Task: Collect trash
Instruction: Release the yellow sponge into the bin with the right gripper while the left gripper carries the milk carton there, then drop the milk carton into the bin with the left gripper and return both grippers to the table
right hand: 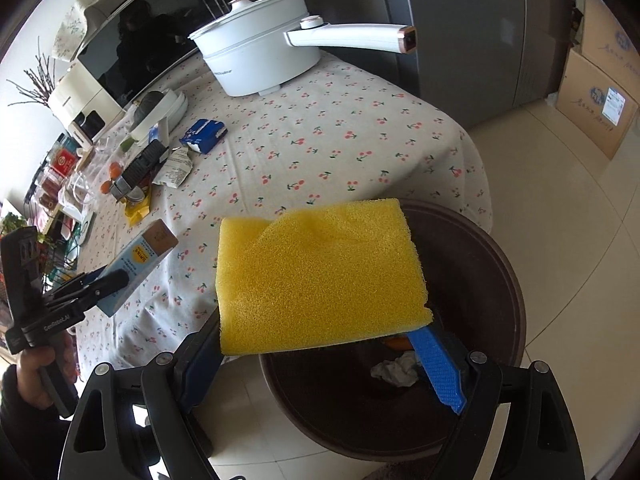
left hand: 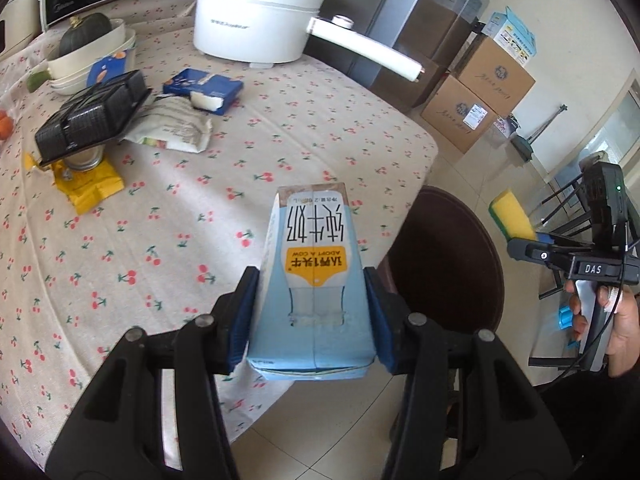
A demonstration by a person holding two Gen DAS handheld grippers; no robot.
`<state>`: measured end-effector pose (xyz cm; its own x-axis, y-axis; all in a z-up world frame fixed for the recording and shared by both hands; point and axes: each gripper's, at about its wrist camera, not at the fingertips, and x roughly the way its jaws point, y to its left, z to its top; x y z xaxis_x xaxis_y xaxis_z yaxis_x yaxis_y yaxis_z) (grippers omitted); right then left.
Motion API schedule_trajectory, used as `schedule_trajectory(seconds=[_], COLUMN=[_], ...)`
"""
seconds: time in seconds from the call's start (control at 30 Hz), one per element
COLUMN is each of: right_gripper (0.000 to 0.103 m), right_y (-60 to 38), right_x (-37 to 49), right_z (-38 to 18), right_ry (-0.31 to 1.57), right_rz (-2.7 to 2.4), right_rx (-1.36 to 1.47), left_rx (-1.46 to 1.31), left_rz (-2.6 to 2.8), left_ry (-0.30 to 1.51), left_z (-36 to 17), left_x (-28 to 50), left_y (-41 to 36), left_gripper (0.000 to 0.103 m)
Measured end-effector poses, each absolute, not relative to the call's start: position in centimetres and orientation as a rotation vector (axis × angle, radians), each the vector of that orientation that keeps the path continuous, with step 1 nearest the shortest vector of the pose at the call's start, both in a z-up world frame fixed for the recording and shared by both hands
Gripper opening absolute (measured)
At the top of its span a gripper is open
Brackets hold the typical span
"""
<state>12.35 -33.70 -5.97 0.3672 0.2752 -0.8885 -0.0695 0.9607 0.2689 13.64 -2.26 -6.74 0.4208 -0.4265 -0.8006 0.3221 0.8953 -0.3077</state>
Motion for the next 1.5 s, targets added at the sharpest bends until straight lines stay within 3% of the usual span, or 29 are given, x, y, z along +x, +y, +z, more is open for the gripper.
schedule_trajectory(seconds=[0.47, 0.53, 0.6, 0.77, 1.5], right_gripper=[0.089, 0.089, 0.089, 0.089, 0.095], right_y=[-39.8, -40.3, -40.7, -41.2, -38.9], right_x=[10.7, 10.6, 10.6, 10.5, 11.2], right_z=[-8.1, -8.2, -8.4, -8.6, -8.6], right_ry=[1.215, 1.219, 1.223, 1.230, 1.251], right_rz=[0.111, 0.105, 0.099, 0.087, 0.097], right_rx=[0.236, 0.238, 0.238, 0.236, 0.158], left_rx=[0.013, 0.036, 0.052, 0.091, 0.170], left_rz=[-0.711, -0.708, -0.687, -0.625, -0.521], left_ry=[1.053, 1.061, 1.055, 1.056, 1.060], left_z=[-8.1, -8.5, -8.6, -8.8, -8.8], left_x=[13.4, 13.4, 13.4, 13.7, 13.4], left_y=[-14.0, -14.8, -15.3, -15.3, -12.8], left_gripper=[0.053, 0.065, 0.089, 0.102, 0.103])
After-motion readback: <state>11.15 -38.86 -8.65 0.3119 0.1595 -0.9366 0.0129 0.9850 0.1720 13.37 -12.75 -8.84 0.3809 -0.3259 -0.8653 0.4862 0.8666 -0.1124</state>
